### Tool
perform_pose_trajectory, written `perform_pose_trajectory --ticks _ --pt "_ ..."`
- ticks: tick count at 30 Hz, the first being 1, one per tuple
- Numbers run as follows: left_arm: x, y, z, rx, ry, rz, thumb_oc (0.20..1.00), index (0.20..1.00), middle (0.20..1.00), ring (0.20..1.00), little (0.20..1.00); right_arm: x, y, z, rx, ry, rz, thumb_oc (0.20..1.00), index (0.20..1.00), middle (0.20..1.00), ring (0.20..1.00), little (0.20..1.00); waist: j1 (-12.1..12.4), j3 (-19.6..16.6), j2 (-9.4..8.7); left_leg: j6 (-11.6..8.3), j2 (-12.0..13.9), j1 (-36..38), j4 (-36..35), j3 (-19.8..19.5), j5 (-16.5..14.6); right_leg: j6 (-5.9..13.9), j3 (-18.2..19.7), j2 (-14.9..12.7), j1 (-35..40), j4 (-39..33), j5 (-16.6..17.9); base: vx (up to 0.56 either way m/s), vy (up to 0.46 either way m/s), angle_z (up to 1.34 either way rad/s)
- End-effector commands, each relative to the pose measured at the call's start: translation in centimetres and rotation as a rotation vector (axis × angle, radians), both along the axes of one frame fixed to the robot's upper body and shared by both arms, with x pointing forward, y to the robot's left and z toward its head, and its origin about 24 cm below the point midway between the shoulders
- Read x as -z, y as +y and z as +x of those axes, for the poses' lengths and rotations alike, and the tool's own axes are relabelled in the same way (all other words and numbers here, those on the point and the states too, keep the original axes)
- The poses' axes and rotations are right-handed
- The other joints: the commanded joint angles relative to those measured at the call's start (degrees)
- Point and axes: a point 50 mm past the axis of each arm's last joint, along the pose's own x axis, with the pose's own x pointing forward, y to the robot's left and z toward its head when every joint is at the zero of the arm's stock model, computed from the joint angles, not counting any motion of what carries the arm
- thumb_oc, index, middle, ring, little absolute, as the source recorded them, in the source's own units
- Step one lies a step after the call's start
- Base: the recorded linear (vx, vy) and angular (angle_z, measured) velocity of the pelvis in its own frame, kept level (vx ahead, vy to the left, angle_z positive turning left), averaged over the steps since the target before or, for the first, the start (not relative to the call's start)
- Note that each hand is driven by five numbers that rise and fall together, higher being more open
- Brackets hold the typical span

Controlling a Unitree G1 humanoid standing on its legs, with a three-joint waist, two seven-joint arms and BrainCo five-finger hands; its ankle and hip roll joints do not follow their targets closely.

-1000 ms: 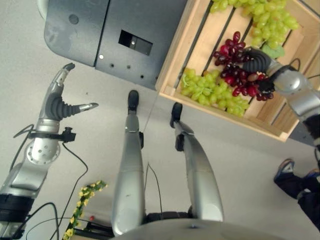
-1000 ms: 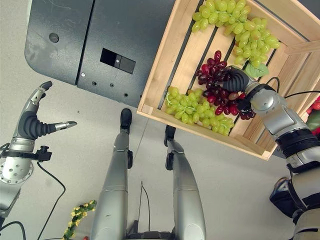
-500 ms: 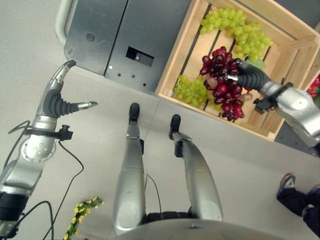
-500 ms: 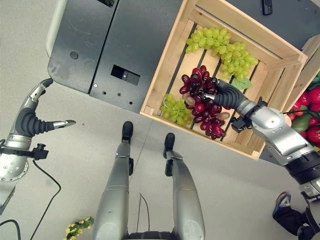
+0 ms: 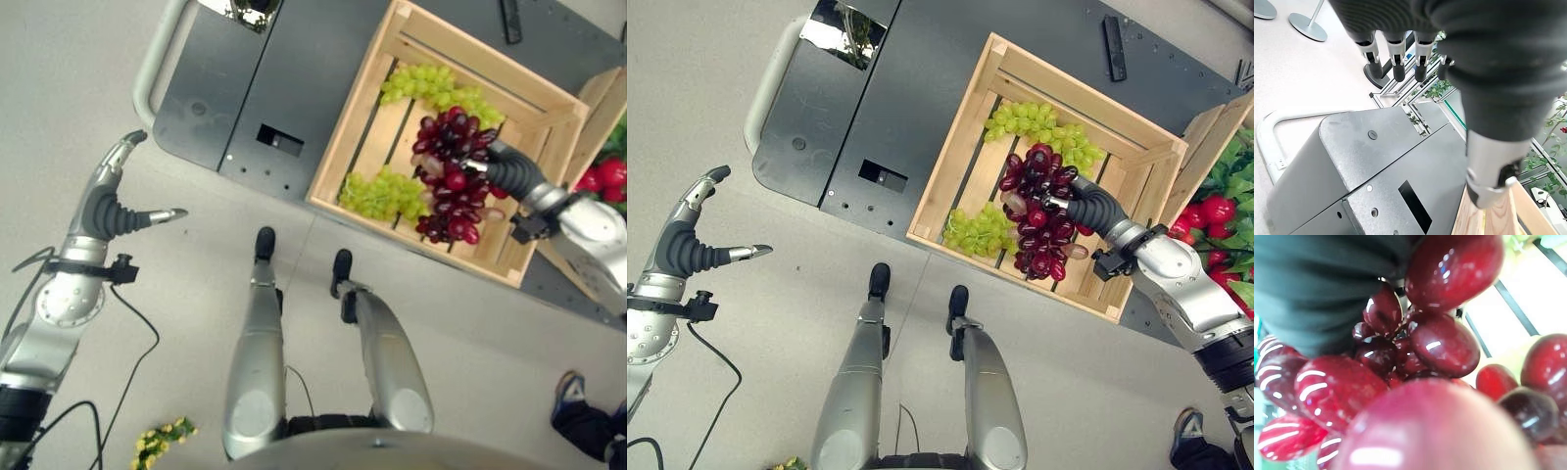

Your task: Pick up the fruits from the basket on one side to the basket on the other side

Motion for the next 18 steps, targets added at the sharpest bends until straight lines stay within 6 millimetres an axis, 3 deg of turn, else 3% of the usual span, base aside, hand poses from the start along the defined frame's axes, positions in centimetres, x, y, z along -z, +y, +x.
perform_pose_trajectory --ticks 1,8,18 --pt "0.7 -0.4 -0.3 0.025 -0.012 -0.043 1.000 1.000 1.000 1.000 1.000 -3.9 0.0 -0.2 -0.042 -0.173 0.100 0.200 0.200 0.200 0.200 0.200 -1.2 -0.5 0.67 3.62 -3.0 1.7 3.6 1.1 -4.1 3.20 -1.1 -0.4 3.1 -6.0 6.4 0.00 0.000 0.00" --pt "1.3 -0.3 -0.1 0.035 0.035 -0.055 1.000 1.000 1.000 1.000 1.000 -4.9 -0.3 -0.5 -0.034 -0.217 0.146 0.200 0.200 0.200 0.200 0.200 -0.8 -0.5 0.75 3.63 -3.0 6.3 3.1 1.0 -4.5 3.30 -1.2 -0.6 7.8 -7.0 6.3 0.01 0.000 0.01" --pt "2.1 -0.5 -0.3 0.098 0.116 -0.089 1.000 1.000 1.000 1.000 1.000 -7.1 -0.5 -1.3 -0.050 -0.298 0.061 0.200 0.200 0.200 0.200 0.200 -0.6 -6.5 -1.57 3.65 -2.6 12.2 0.4 1.1 -5.1 4.13 -1.3 -0.4 14.6 -11.4 7.2 0.04 -0.002 0.01"
